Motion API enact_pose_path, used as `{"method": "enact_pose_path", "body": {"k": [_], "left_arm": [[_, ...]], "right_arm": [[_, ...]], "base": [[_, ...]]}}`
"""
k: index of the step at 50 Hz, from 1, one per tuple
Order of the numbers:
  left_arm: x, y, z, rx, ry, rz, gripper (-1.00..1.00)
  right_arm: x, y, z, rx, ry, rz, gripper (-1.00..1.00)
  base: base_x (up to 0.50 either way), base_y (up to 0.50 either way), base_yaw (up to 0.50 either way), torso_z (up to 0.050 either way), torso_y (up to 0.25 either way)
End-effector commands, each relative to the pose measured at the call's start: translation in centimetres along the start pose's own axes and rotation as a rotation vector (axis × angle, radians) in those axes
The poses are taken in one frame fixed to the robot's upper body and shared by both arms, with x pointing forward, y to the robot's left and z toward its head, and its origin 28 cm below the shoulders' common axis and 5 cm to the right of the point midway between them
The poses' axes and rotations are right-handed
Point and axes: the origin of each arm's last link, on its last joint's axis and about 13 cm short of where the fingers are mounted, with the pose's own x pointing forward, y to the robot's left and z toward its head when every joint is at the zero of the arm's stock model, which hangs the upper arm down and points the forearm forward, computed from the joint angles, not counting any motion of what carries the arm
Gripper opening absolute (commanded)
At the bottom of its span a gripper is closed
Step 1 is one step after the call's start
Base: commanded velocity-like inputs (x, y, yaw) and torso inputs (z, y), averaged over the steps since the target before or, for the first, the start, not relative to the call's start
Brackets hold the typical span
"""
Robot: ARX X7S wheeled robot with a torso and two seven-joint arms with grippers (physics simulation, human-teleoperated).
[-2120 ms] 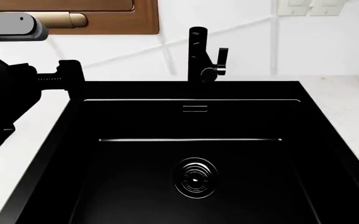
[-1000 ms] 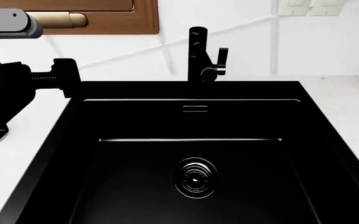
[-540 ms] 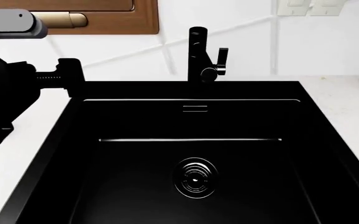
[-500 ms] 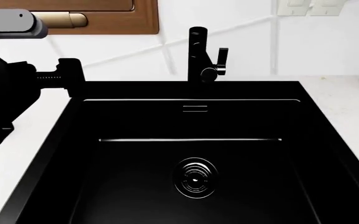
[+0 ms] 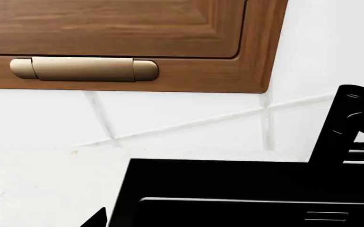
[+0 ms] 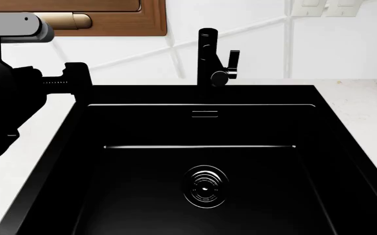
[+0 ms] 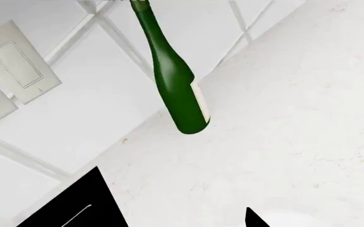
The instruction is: Pick the cup and bowl from the sink and place them on the counter for drying.
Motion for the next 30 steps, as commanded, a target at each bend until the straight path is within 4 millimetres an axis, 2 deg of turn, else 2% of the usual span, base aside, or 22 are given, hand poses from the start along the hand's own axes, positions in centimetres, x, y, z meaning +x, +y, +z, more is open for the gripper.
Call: {"method": "enact_pose_path", "body": {"k": [1, 10, 18, 25, 30], "left_arm": [[0.3, -0.2, -0.4, -0.002, 0.007, -0.009, 1.0], [0.2, 0.1, -0.4, -0.008, 0.008, -0.004, 1.0], [0.3, -0.1, -0.5, -0.014, 0.0, -0.009, 1.0], [0.2, -0.2, -0.2, 0.01, -0.024, -0.007, 1.0], [0.7, -0.5, -0.4, 0.052, -0.017, 0.003, 1.0]], "right_arm": [[0.7, 4.6, -0.1, -0.119, 0.05, 0.156, 1.0], [1.3, 7.5, -0.3, -0.183, 0.059, 0.294, 1.0], [1.3, 9.0, -1.1, -0.322, 0.065, 0.419, 1.0], [0.8, 10.3, -0.1, -0.361, 0.042, 0.444, 1.0], [0.5, 12.1, 0.0, -0.357, 0.029, 0.476, 1.0]], "base": [[0.0, 0.0, 0.0, 0.0, 0.0], [0.0, 0.0, 0.0, 0.0, 0.0], [0.0, 0.0, 0.0, 0.0, 0.0], [0.0, 0.0, 0.0, 0.0, 0.0], [0.0, 0.0, 0.0, 0.0, 0.0]]}}
